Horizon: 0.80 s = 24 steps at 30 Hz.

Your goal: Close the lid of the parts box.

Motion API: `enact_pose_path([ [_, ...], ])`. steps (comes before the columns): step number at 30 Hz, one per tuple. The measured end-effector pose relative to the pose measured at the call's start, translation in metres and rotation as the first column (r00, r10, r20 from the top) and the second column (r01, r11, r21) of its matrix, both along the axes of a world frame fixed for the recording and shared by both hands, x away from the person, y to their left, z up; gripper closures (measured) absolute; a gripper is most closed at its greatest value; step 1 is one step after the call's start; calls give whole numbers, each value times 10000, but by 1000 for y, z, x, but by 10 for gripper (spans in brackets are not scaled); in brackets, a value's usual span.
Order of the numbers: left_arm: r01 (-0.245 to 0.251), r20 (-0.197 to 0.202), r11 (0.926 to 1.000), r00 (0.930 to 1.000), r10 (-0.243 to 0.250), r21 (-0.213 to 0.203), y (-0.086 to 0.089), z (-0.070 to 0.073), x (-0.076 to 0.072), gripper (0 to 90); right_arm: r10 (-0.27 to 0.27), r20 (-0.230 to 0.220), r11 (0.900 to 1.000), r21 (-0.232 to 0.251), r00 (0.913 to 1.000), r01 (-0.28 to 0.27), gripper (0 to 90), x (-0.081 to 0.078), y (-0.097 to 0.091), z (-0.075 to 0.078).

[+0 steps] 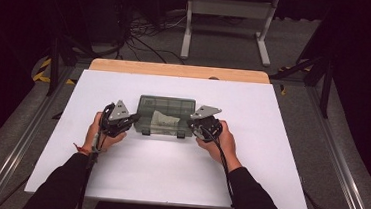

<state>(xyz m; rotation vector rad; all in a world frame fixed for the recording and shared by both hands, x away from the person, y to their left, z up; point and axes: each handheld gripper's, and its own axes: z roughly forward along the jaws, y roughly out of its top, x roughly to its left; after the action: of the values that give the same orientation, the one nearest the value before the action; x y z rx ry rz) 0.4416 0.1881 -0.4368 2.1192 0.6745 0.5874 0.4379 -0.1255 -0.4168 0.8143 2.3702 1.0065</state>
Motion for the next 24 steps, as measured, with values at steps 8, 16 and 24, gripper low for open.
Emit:
enact_pose_path([
  [8,-48,72,10000,10000,48,32,3,0,-4,889,-125,-85,9999,4,9999,125,900,-4,2,1],
  [16,-55,-60,9998,10000,53,-204,6,-1,-8,880,-318,104,9992,-242,9994,321,895,-12,8,1],
  [24,126,3,9997,9999,-126,-219,4,-1,-11,859,-491,-136,9983,306,9987,495,871,-7,-3,0],
])
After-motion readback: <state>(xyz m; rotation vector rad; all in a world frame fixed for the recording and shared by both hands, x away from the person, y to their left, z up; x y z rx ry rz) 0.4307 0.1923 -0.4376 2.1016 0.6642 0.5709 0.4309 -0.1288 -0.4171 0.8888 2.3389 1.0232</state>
